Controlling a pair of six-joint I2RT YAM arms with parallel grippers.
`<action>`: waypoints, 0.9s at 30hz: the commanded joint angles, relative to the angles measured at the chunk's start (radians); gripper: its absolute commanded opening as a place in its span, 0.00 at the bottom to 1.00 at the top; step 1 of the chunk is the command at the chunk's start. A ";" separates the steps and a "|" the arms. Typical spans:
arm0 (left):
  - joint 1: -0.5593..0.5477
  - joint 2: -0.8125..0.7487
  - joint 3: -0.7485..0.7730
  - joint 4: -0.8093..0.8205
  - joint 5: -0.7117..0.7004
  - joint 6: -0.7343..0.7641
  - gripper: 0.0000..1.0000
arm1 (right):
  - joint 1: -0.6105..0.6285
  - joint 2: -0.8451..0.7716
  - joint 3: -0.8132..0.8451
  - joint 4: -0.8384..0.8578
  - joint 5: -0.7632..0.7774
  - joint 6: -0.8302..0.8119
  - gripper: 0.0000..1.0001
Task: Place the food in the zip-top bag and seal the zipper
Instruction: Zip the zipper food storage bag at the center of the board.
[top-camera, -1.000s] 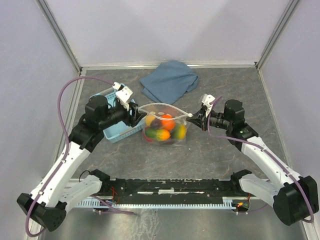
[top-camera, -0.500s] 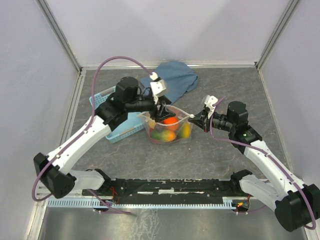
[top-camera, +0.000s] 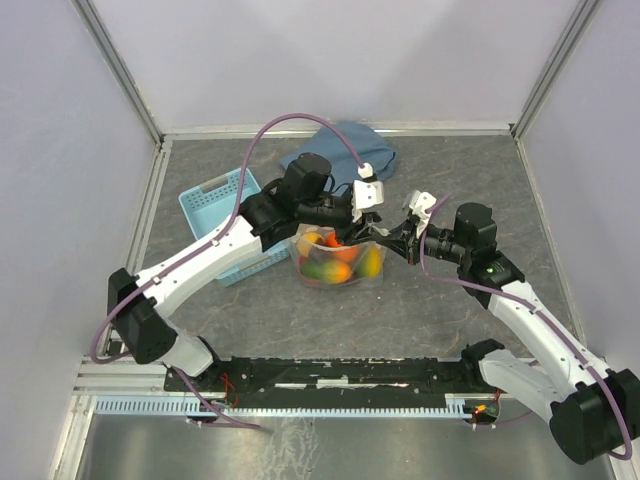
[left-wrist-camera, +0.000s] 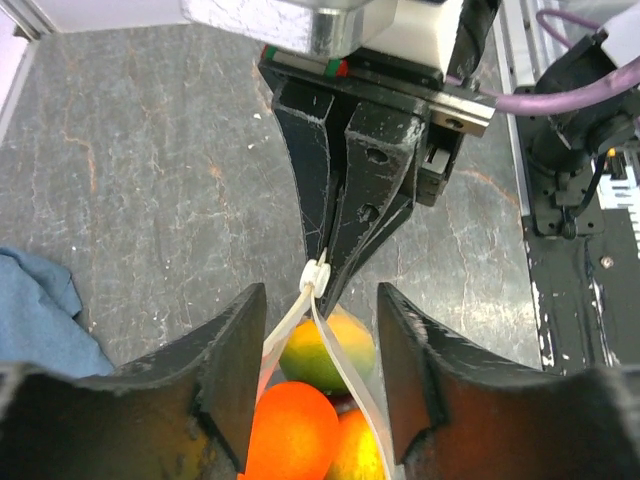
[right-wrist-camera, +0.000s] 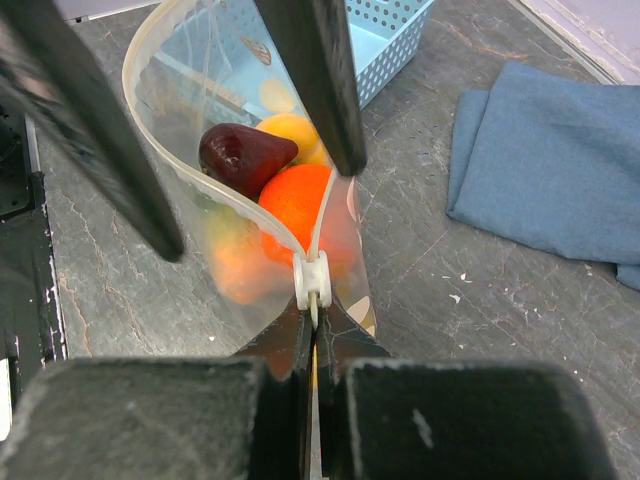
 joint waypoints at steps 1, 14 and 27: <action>-0.005 0.044 0.071 -0.022 0.045 0.096 0.46 | 0.008 -0.022 0.006 0.043 -0.016 0.006 0.02; -0.005 0.107 0.093 -0.061 0.112 0.140 0.27 | 0.009 -0.021 0.007 0.035 -0.014 -0.011 0.02; 0.010 0.028 0.036 -0.150 0.033 0.134 0.03 | 0.009 -0.037 0.000 0.024 0.054 -0.027 0.02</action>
